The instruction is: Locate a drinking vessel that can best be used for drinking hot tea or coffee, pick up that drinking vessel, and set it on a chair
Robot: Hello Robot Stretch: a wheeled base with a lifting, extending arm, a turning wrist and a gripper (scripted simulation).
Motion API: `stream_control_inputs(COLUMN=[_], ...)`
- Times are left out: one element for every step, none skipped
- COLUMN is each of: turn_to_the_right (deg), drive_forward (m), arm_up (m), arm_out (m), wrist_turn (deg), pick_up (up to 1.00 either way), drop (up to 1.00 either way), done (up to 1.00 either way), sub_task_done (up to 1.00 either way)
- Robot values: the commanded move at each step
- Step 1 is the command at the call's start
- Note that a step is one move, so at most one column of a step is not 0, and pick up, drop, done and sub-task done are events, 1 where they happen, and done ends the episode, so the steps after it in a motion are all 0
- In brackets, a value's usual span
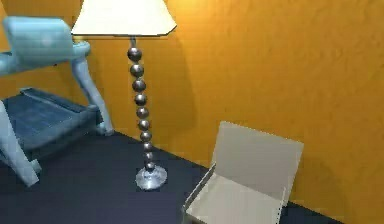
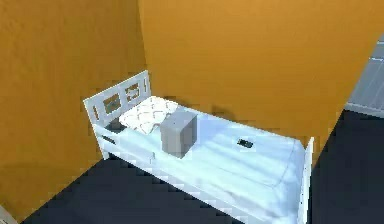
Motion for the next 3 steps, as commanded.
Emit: stream_control_inputs(turn_to_the_right=[-45.0,-45.0,-42.0], drive_forward=[0.00,0.00,0.00], arm_up=[0.00,0.00,0.00], arm_out=[0.00,0.00,0.00], wrist_turn=[0.0,0.0,0.0], pick_up=[0.00,0.00,0.00], drop=[0.00,0.00,0.00], done=[0.00,0.00,0.00], sub_task_done=[0.00,0.00,0.00])
